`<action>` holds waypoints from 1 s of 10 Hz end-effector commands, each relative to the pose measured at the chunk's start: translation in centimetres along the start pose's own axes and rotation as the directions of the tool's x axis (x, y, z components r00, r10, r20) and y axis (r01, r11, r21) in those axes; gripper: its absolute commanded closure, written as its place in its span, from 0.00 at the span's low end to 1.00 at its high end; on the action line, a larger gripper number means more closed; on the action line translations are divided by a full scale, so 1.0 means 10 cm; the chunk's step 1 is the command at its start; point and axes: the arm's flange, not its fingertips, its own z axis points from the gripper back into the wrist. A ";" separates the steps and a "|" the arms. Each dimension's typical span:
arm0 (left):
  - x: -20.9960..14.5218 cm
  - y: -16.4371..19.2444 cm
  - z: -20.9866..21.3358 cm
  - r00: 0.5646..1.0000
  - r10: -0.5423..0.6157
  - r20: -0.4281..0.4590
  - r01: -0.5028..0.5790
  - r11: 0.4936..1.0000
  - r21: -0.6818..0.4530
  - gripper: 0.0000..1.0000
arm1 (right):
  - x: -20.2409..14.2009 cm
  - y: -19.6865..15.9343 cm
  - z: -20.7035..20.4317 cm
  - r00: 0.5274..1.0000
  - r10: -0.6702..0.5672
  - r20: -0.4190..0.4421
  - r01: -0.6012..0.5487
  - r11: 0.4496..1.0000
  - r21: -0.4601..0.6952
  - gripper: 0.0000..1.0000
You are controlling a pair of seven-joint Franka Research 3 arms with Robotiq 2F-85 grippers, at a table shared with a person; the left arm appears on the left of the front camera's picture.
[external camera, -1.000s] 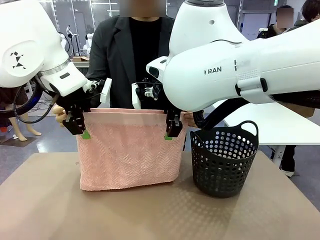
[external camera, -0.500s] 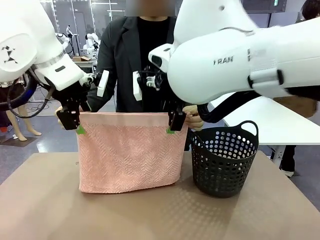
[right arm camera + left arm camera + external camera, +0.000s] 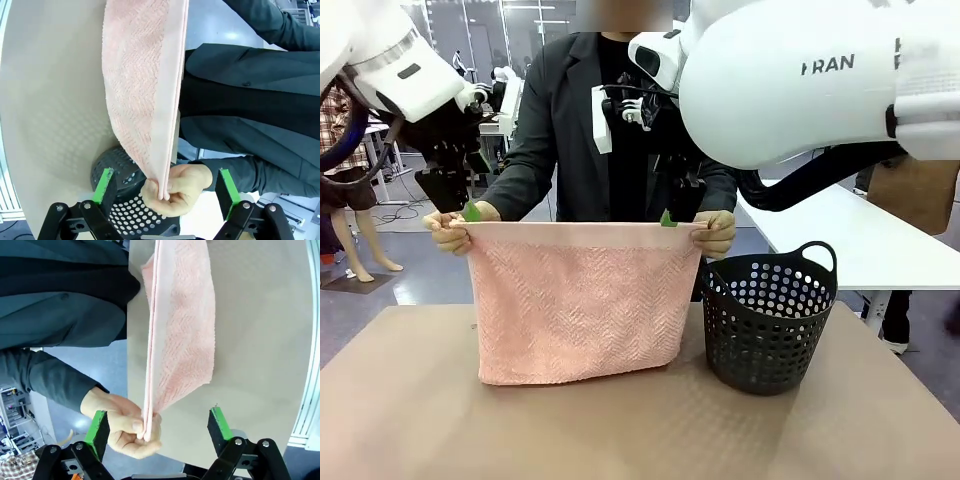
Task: Fold the towel.
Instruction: Release the end of the 100 cm Hotel Towel you were holding and grab the top end of the folded side.
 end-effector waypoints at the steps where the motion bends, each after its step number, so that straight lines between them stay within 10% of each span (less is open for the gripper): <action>1: 0.05 0.19 -0.11 1.000 -0.010 -0.013 0.009 0.997 -0.079 0.00 | 0.04 -0.26 -0.18 0.998 0.037 0.044 -0.039 0.998 0.044 0.00; 10: -0.06 0.57 -0.91 1.000 -0.015 0.024 0.020 0.965 -0.263 0.00 | 0.00 -0.59 -1.04 0.998 0.019 -0.054 -0.005 0.966 0.258 0.00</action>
